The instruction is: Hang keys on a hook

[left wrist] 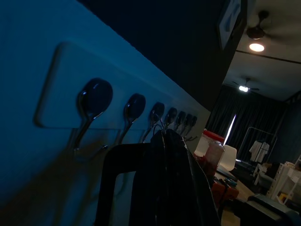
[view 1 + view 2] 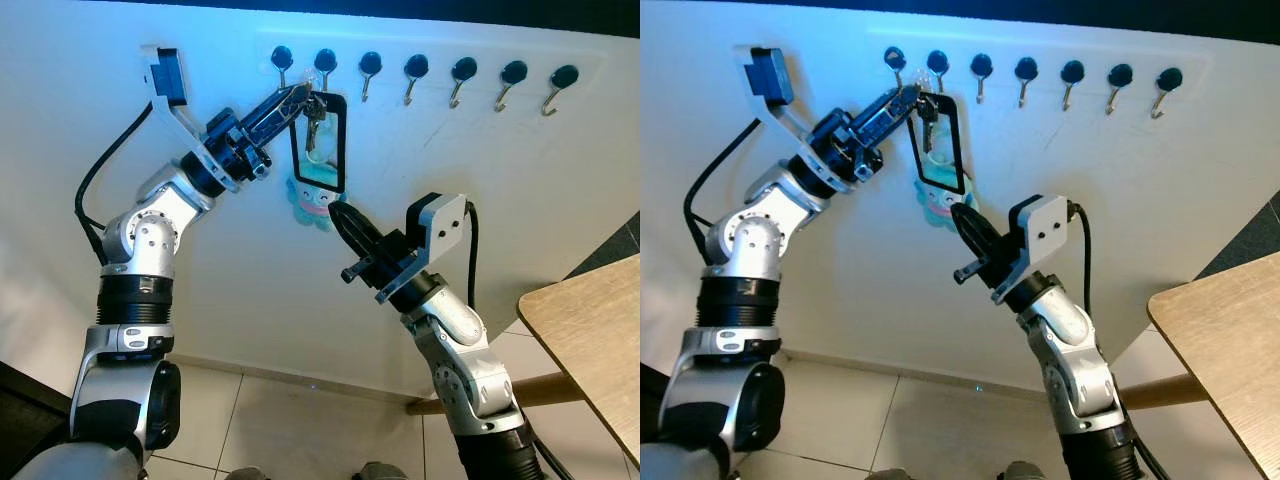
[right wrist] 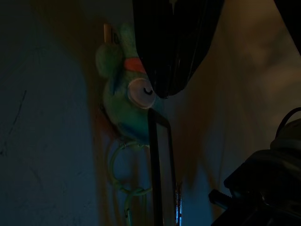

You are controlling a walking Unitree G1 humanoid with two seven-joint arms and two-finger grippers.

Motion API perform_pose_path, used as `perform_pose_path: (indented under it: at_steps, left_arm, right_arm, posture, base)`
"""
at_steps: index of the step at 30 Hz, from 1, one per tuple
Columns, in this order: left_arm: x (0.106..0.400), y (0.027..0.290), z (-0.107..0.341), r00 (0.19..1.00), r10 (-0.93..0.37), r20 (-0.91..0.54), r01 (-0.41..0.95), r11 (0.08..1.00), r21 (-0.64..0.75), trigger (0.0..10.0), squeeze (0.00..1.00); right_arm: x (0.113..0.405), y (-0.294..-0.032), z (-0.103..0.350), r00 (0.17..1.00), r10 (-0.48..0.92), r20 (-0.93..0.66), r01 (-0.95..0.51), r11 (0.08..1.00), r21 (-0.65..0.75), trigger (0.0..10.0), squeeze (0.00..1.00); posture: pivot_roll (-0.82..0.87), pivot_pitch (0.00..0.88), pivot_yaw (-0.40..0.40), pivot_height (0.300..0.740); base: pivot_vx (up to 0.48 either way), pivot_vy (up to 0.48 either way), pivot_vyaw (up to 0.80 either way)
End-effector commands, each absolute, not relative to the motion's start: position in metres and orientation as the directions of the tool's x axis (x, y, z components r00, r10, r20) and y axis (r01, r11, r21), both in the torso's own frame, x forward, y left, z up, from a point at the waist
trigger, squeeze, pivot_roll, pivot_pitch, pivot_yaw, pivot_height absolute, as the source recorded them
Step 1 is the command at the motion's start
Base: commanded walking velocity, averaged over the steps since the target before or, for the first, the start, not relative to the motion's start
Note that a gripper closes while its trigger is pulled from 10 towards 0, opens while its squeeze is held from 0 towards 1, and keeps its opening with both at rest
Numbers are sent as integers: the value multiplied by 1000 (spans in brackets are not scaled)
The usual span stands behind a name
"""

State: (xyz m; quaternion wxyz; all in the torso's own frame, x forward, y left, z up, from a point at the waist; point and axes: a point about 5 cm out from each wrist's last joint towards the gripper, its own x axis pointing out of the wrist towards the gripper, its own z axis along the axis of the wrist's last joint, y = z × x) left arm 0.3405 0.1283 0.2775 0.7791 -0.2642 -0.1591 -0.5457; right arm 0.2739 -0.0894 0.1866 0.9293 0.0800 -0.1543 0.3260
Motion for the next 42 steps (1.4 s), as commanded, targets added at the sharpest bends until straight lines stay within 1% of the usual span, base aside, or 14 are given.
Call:
perform_pose_path:
  at_steps: [1,5,7,8,11,12,16,26,35,40,42]
  left_arm:
    - [344,132,277,372,-762,530,928,291,-234,10000,0]
    - [349,139,268,420,-746,517,907,324,-270,10000,0]
    - [349,140,266,428,-743,515,903,330,-275,10000,0]
    - [351,142,263,452,-735,505,892,357,-277,10000,0]
    - [353,144,261,468,-730,498,883,377,-278,10000,0]
    - [355,148,257,496,-715,493,868,400,-293,10000,0]
    - [355,150,254,508,-714,482,861,408,-303,10000,0]
    - [353,150,245,512,-725,461,859,419,-296,10000,0]
    - [355,150,251,514,-710,481,857,434,-276,10000,0]
    - [353,150,258,491,-711,503,871,423,-252,10000,0]
    - [350,150,261,461,-721,517,886,400,-233,10000,0]
  right_arm:
    - [273,-90,186,742,578,340,-630,775,56,10000,0]
    - [272,-89,184,738,585,336,-636,769,57,10000,0]
    - [272,-88,184,737,587,336,-638,768,57,10000,0]
    - [271,-88,184,736,588,336,-639,767,58,10000,0]
    - [271,-88,184,736,588,335,-640,766,59,10000,0]
    - [271,-87,184,733,591,335,-643,763,61,10000,0]
    - [270,-86,184,730,596,335,-648,759,61,10000,0]
    - [269,-87,184,728,596,338,-648,759,59,10000,0]
    - [270,-87,185,730,593,339,-646,761,60,10000,0]
    - [271,-88,186,729,591,344,-646,761,61,10000,0]
    - [271,-88,186,729,591,346,-646,761,61,10000,0]
  posture:
    - [29,60,19,740]
    - [35,56,11,740]
    - [35,56,11,740]
    - [40,56,8,740]
    - [40,56,8,740]
    - [41,55,4,740]
    - [41,54,3,740]
    - [37,59,4,740]
    - [37,59,4,740]
    - [38,66,4,740]
    - [37,67,5,740]
  base:
    - [0,0,0]
    - [0,0,0]
    - [0,0,0]
    - [0,0,0]
    - [0,0,0]
    - [0,0,0]
    - [0,0,0]
    - [0,0,0]
    - [0,0,0]
    - [0,0,0]
    - [0,0,0]
